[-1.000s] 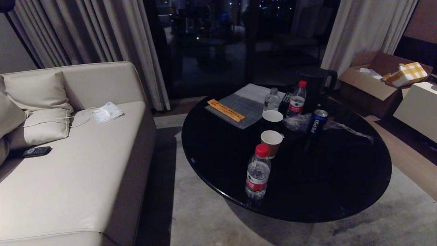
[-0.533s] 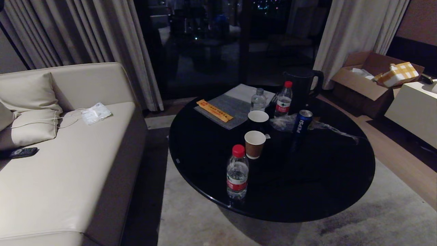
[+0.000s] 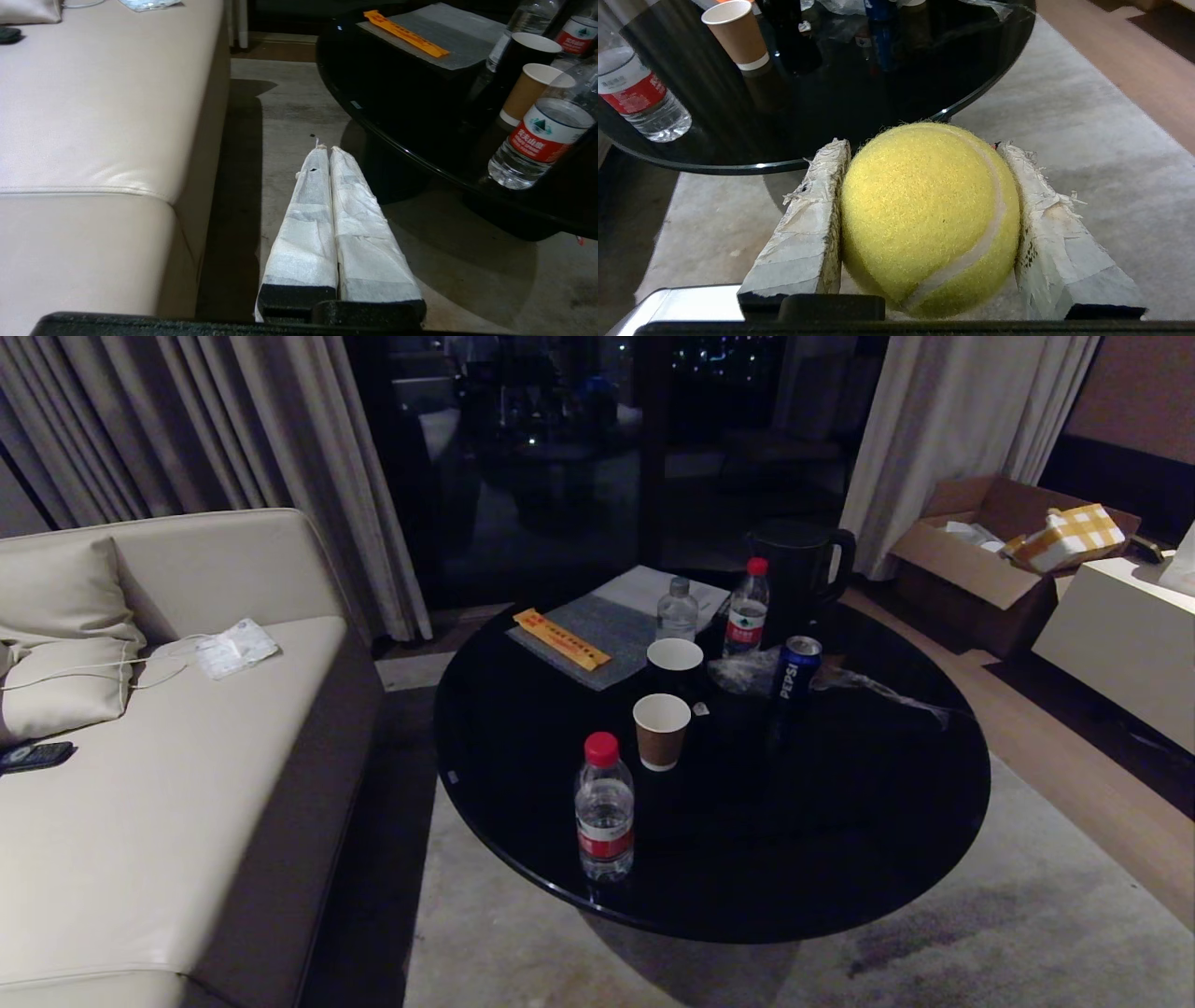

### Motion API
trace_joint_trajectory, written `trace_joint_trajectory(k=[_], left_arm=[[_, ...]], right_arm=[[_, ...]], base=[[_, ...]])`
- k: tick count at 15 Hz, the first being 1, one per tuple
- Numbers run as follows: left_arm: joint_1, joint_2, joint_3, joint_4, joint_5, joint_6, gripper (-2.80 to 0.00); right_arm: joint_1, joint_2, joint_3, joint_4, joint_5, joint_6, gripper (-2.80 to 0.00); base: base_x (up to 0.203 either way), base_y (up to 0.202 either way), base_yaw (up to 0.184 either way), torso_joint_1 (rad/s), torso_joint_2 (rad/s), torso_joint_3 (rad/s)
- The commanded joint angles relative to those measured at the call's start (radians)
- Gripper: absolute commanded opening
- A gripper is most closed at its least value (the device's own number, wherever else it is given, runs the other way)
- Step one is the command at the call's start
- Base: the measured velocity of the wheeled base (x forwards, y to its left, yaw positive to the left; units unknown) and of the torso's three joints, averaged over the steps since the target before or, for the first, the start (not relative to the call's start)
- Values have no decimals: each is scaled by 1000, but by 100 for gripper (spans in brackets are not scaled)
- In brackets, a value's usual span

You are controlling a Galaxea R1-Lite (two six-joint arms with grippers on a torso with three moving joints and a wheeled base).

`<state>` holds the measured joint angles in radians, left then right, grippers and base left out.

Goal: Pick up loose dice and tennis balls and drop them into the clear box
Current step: Put the ball in the box

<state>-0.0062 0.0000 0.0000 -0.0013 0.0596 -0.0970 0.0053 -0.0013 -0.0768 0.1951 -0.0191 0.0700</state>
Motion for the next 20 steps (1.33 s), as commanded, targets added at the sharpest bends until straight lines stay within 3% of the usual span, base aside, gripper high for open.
trace_joint_trajectory(k=[1, 20], left_arm=[[2, 2, 2, 0, 2, -3, -280], [0, 2, 2, 0, 3, -9, -280]], right_arm=[[1, 1, 0, 1, -1, 1, -280], [1, 1, 0, 1, -1, 1, -280]], base=[[0, 0, 0, 0, 0, 0], [-178, 0, -1, 3, 3, 2]])
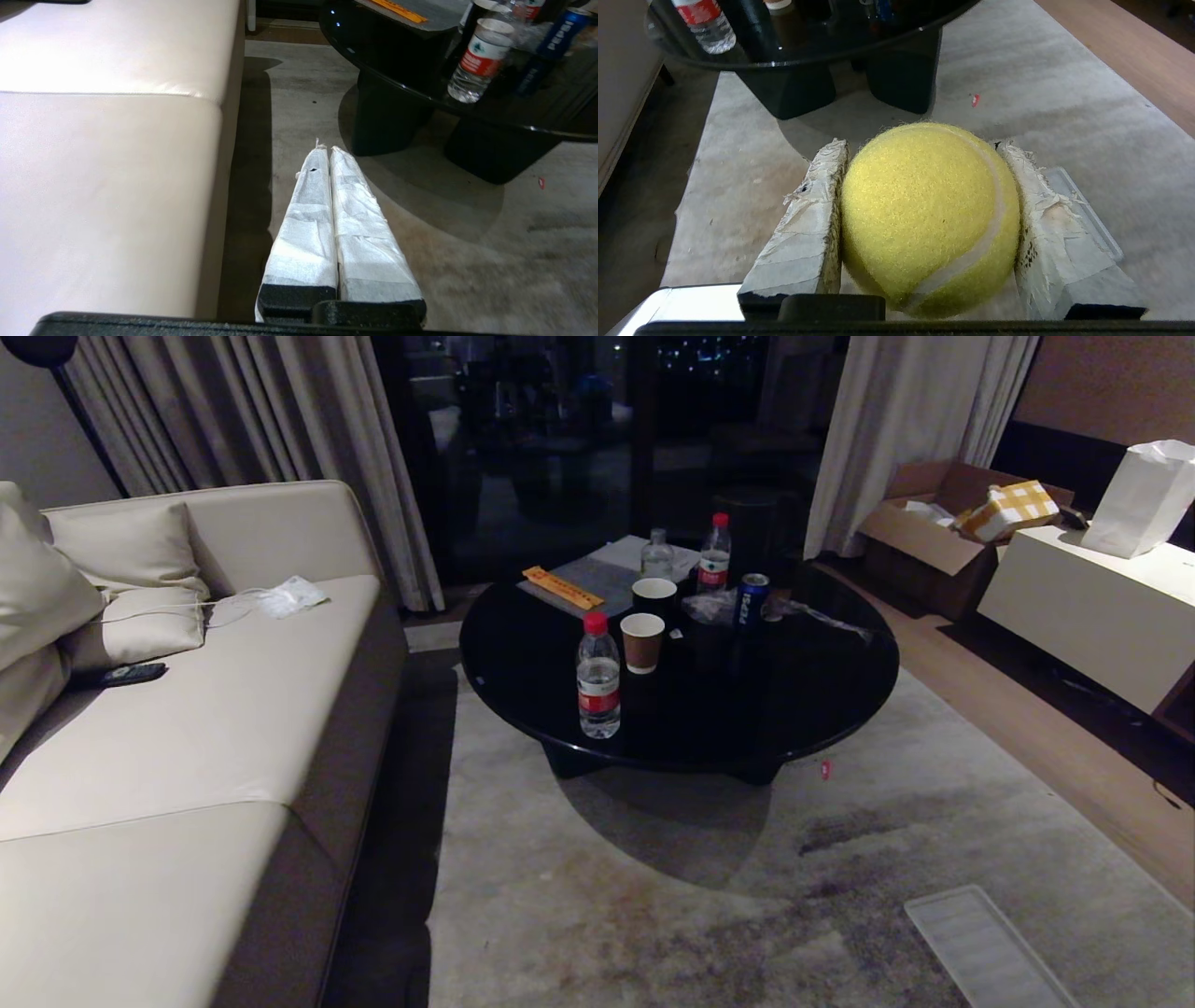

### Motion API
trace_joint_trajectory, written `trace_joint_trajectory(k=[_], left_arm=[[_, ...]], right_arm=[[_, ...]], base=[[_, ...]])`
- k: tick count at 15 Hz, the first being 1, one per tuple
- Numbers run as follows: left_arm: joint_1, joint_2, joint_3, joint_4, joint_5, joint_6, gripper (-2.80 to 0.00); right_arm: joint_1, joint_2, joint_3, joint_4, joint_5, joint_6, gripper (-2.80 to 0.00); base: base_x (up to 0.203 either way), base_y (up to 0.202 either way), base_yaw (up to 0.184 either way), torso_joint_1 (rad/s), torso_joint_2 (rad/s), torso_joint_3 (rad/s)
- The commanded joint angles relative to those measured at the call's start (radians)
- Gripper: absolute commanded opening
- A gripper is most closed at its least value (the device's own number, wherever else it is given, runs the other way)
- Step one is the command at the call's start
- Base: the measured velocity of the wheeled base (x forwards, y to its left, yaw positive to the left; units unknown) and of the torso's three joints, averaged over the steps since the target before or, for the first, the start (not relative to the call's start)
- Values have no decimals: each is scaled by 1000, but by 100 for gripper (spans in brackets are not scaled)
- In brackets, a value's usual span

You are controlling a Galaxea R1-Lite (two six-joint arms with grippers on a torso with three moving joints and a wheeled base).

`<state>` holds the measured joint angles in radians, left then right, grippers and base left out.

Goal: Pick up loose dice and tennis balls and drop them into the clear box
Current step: Put the ball in the box

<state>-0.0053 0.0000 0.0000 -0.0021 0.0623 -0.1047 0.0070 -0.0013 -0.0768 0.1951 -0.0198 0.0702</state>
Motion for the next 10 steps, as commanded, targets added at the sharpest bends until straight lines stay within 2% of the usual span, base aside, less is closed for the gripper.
trace_joint_trajectory(k=[1, 6, 10], left_arm=[[-1, 2, 2, 0, 1, -1, -280], [1, 2, 2, -1, 2, -1, -280], [1, 2, 2, -1, 2, -3, -280]], right_arm=[[-1, 1, 0, 0, 0, 0, -280], [-1, 1, 0, 1, 0, 0, -280], [-1, 1, 0, 0, 0, 0, -280]], base=[[-181, 0, -1, 2, 2, -1], [-159, 0, -1, 3, 3, 3], [0, 0, 0, 0, 0, 0]])
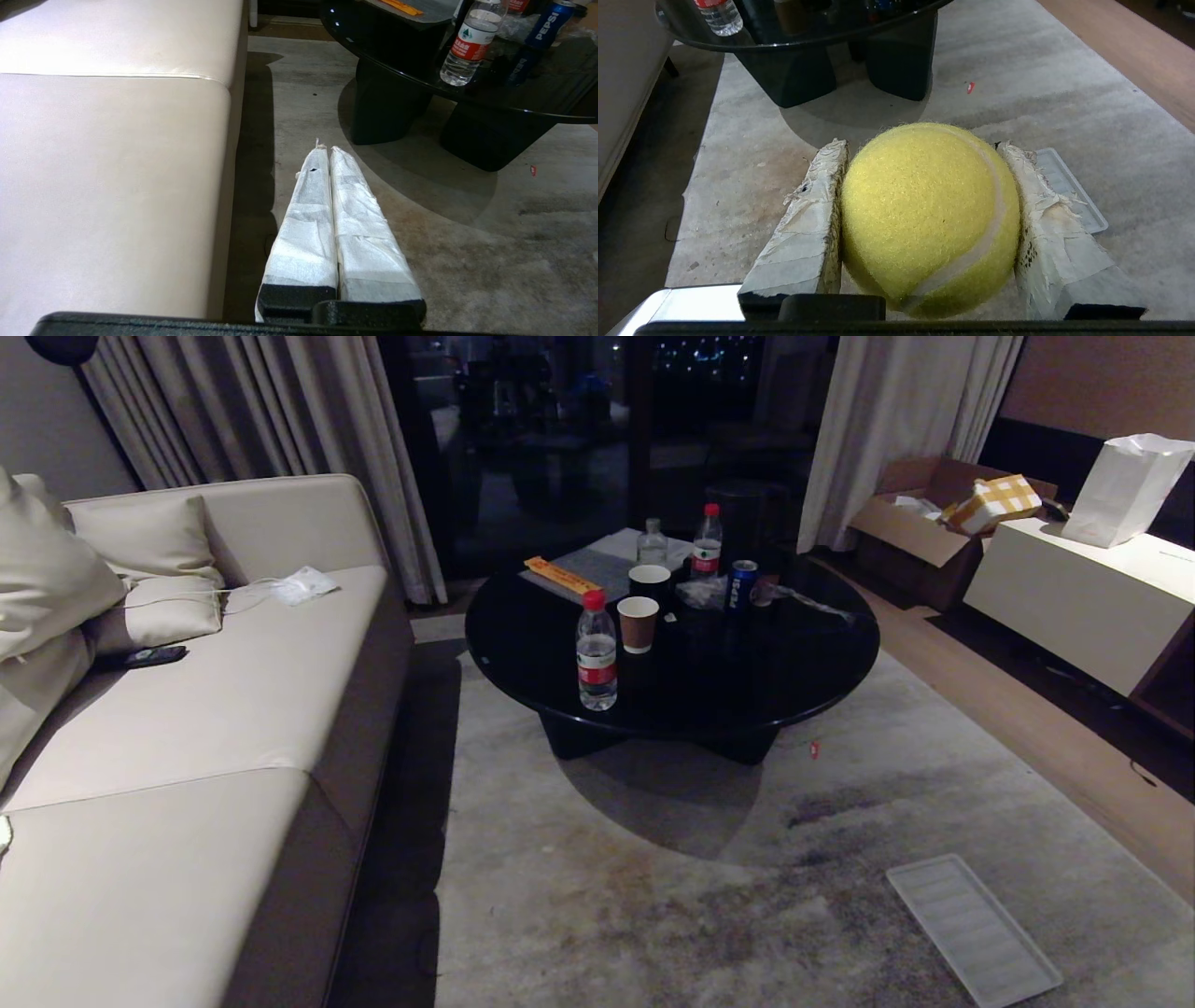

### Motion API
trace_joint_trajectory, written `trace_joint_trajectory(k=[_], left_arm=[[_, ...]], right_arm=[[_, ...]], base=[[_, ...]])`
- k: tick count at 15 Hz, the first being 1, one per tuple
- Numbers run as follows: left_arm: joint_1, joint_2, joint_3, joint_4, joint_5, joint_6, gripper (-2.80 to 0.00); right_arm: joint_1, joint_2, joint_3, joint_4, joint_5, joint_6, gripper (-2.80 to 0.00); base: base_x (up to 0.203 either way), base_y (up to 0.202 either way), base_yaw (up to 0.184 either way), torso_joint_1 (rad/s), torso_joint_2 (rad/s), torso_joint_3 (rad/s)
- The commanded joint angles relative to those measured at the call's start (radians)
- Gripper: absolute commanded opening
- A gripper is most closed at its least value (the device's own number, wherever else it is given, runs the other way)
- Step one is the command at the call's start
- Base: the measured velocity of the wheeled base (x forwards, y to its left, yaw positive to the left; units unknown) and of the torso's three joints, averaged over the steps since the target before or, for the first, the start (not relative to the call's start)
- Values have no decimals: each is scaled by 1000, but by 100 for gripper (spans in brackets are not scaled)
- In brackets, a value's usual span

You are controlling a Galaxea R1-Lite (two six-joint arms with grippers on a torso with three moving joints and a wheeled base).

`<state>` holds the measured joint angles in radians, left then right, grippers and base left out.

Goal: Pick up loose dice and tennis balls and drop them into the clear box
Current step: Put the ball in the box

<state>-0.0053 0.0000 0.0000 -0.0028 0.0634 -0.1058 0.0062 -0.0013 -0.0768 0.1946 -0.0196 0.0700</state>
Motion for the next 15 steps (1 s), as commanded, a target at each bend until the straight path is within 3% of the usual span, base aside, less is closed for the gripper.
trace_joint_trajectory(k=[1, 5, 15], left_arm=[[0, 2, 2, 0, 1, -2, -280], [1, 2, 2, 0, 1, -2, -280], [-1, 2, 2, 1, -1, 2, -280]], right_arm=[[1, 1, 0, 2, 0, 1, -280], [1, 1, 0, 2, 0, 1, -280], [1, 1, 0, 2, 0, 0, -280]], base=[[0, 0, 0, 0, 0, 0], [-2, 0, -20, 1, 1, 1], [0, 10, -159, 3, 2, 1]])
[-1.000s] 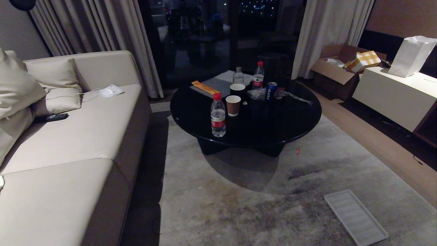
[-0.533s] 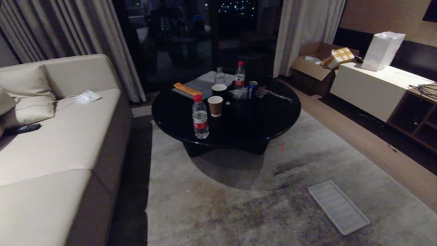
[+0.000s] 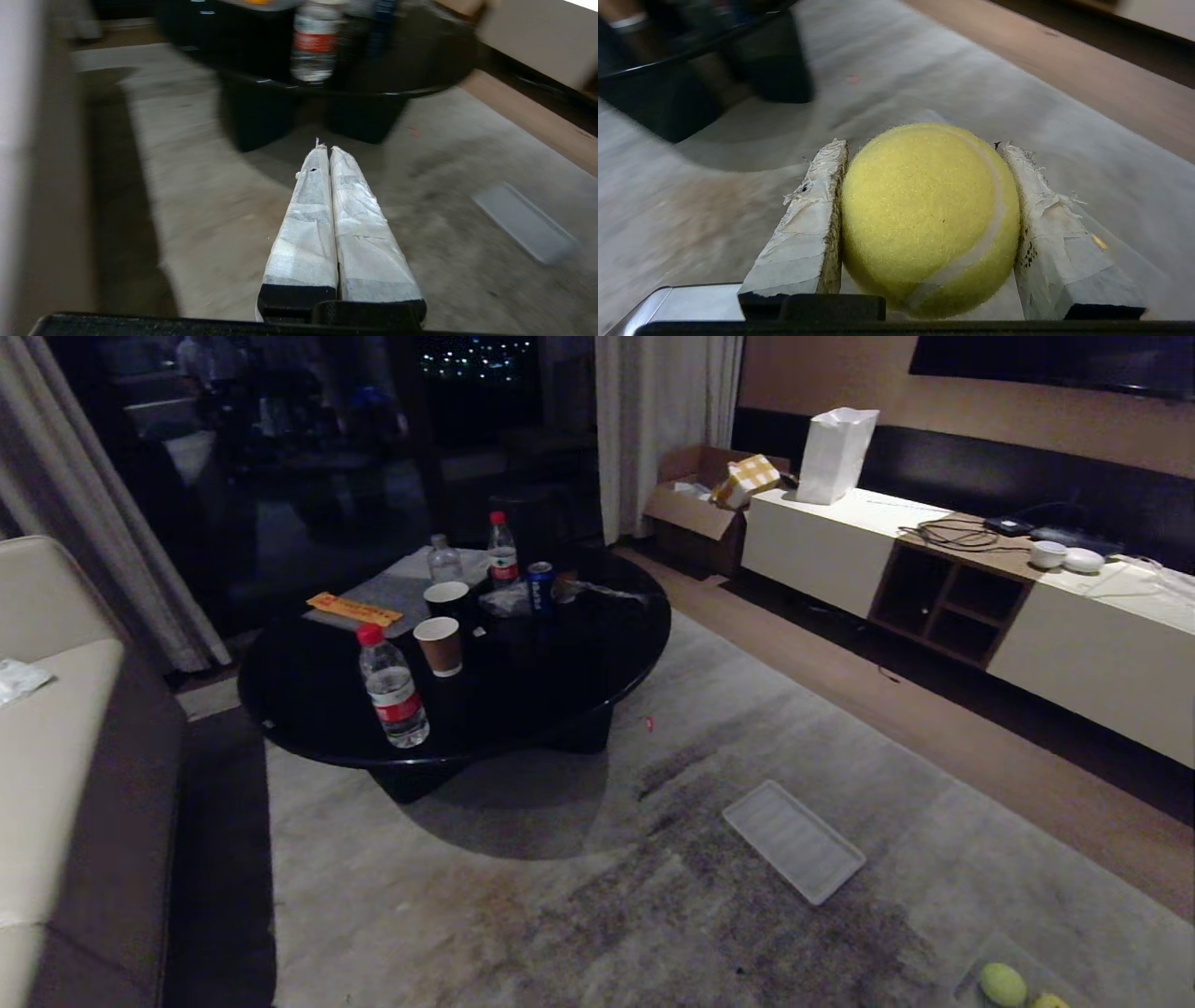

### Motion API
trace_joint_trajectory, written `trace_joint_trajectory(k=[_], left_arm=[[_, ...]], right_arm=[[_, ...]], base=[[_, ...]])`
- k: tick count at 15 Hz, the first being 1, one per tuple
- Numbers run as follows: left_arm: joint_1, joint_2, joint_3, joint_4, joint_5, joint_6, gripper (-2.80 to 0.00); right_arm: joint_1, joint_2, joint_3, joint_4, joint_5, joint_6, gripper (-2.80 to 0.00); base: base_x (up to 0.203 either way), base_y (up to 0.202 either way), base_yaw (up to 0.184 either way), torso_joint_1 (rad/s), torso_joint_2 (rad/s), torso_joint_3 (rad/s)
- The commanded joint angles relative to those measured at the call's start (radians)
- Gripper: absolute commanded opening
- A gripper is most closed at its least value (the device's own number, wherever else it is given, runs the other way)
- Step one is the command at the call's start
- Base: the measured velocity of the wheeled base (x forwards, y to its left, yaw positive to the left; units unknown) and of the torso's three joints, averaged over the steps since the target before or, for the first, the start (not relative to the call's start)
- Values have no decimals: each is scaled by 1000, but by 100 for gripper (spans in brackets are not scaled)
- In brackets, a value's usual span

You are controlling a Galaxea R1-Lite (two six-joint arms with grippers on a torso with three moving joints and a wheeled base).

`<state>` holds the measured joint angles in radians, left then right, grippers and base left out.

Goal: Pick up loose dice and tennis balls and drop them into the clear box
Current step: Put the ball in the box

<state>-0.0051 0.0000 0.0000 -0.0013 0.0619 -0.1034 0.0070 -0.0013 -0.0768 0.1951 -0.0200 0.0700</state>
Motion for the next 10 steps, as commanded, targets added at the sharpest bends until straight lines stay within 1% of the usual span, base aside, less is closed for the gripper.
trace_joint_trajectory(k=[1, 10], left_arm=[[-1, 2, 2, 0, 1, -1, -280], [1, 2, 2, 0, 1, -1, -280]], right_arm=[[0, 1, 0, 1, 0, 0, -280], [1, 1, 0, 1, 0, 1, -280]], base=[[2, 11, -165, 2, 1, 4], [0, 12, -163, 2, 4, 2]])
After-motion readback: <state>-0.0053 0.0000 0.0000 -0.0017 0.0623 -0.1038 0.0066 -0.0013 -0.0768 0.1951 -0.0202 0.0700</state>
